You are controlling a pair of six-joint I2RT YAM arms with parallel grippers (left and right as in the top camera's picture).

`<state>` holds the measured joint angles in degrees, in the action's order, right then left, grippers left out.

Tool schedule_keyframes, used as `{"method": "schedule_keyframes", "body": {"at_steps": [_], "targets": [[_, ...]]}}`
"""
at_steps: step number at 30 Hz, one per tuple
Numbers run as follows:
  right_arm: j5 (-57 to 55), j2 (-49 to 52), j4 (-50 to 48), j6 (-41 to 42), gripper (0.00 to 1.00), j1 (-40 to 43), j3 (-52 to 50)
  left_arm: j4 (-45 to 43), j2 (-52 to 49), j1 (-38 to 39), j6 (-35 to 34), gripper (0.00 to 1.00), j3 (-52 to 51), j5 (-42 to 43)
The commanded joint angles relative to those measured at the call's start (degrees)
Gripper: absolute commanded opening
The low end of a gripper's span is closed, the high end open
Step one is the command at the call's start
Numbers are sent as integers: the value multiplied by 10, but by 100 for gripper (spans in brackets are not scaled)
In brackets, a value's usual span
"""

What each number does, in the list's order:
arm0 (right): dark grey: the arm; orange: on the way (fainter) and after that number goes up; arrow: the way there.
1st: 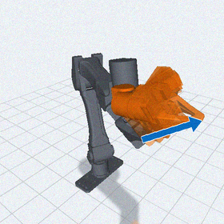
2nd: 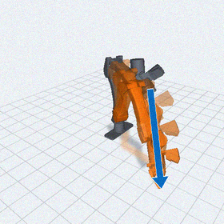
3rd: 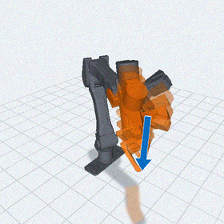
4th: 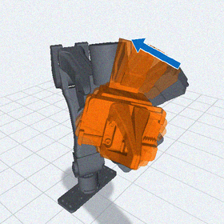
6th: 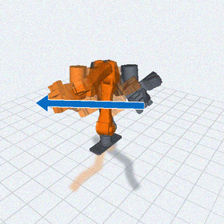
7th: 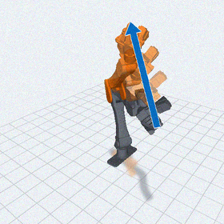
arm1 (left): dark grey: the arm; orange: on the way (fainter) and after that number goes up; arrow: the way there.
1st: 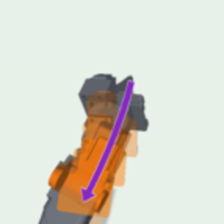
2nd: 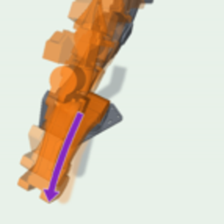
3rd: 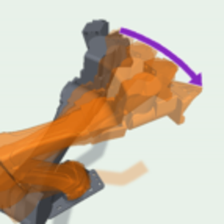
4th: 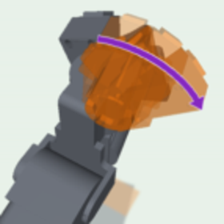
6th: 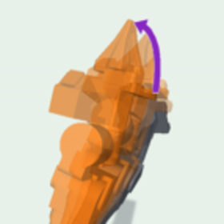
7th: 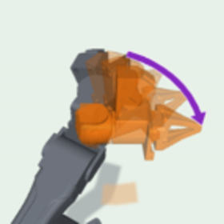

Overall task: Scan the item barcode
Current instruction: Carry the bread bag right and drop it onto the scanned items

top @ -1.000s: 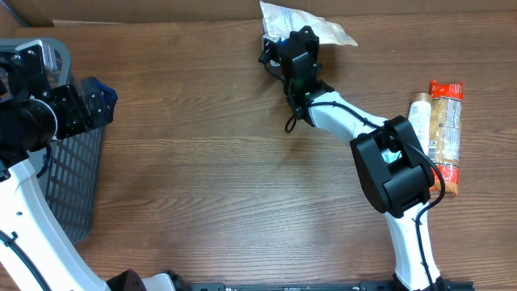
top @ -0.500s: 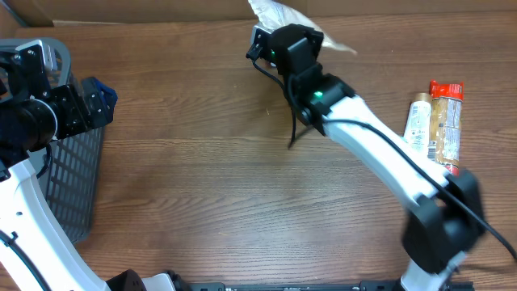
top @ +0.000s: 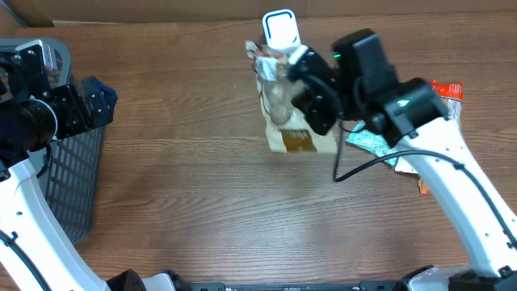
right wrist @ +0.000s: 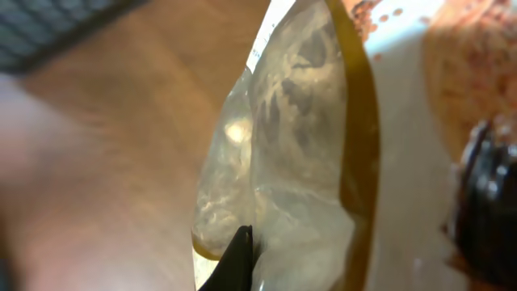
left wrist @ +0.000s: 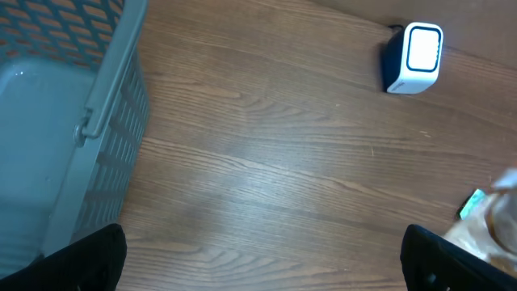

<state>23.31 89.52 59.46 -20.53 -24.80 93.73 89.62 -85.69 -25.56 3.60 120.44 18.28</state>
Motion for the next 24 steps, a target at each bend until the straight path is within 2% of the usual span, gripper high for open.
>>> {"method": "schedule_keyframes", "body": {"at_steps": [1, 5, 9, 15, 24], "targets": [[149, -36, 47, 30, 4, 58, 5, -1, -3, -1, 11, 100, 1, 6], [121, -37, 150, 21, 4, 141, -2, -1, -3, -1, 12, 100, 1, 6], [88, -37, 156, 13, 4, 205, -56, -1, -3, -1, 11, 100, 1, 6], [77, -37, 56, 21, 4, 288, -181, -1, -3, -1, 11, 100, 1, 6], [76, -37, -153, 167, 4, 435, -343, -1, -3, -1, 11, 100, 1, 6]]}}
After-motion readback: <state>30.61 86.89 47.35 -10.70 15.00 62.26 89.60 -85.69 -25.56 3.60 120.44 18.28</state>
